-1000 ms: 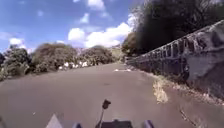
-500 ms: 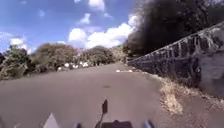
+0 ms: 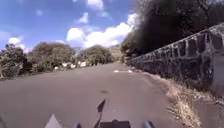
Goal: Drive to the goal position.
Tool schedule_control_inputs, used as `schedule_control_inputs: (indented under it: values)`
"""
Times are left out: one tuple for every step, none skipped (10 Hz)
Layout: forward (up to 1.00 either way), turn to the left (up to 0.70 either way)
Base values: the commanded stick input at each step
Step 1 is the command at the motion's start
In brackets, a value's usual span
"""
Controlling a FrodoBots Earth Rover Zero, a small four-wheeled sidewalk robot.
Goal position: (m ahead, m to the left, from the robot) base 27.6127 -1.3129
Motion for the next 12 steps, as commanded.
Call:
schedule_control_inputs:
  values:
    - [0.7,0.0]
    - [0.7,0.0]
    - [0.7,0.0]
    - [0.7,0.0]
    - [0.7,0.0]
    - [0.7,0.0]
    - [0.7,0.0]
    - [0.7,0.0]
    - [0.7,0.0]
    - [0.7,0.0]
    - [0.7,0.0]
    - [0.7,-0.08]
